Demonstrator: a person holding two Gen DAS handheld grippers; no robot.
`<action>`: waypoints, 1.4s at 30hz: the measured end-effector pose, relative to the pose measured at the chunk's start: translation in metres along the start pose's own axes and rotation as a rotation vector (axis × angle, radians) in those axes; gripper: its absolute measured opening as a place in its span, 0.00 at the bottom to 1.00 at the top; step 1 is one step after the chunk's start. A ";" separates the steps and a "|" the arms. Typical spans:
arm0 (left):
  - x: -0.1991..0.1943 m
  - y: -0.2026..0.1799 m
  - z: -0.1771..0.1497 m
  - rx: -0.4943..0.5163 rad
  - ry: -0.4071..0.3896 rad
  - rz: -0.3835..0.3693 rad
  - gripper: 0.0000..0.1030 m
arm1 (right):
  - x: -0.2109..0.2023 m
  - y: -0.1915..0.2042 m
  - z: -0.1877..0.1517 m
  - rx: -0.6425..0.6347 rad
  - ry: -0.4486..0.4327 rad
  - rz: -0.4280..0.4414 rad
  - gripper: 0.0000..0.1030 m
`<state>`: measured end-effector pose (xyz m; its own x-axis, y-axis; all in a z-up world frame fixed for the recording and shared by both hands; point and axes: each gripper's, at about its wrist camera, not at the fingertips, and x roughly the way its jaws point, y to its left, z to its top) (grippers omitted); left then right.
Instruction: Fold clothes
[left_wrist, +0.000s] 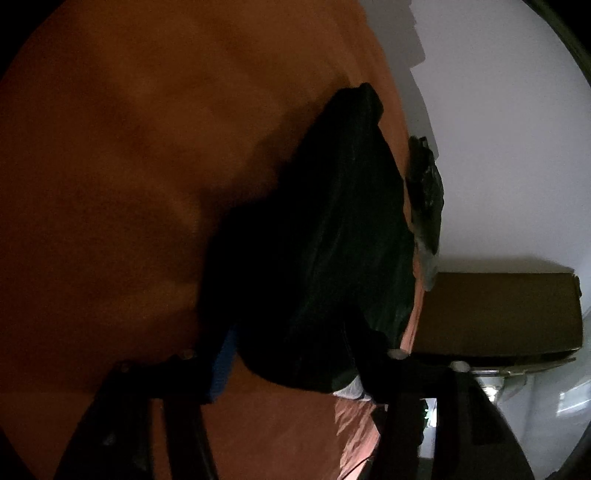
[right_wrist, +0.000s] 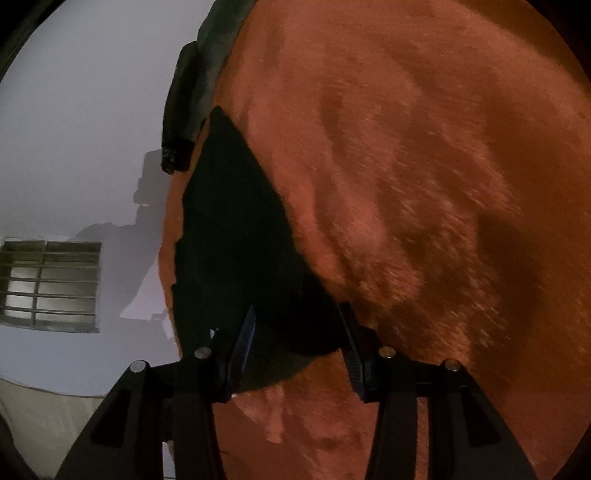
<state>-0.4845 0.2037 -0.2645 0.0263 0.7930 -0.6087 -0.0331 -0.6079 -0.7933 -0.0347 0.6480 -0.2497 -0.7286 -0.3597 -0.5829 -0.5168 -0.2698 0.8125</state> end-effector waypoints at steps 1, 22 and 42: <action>0.001 -0.003 -0.001 0.014 -0.005 0.005 0.11 | 0.004 0.003 0.002 -0.006 0.002 -0.003 0.43; -0.086 -0.031 -0.072 0.068 -0.070 0.188 0.10 | -0.085 0.064 -0.055 -0.250 -0.093 -0.206 0.06; -0.048 -0.122 0.055 0.795 -0.076 0.525 0.27 | 0.000 0.129 0.046 -0.749 -0.015 -0.405 0.59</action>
<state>-0.5371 0.2420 -0.1384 -0.2485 0.4448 -0.8605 -0.6919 -0.7032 -0.1636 -0.1214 0.6544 -0.1445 -0.5603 -0.0971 -0.8226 -0.3092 -0.8968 0.3165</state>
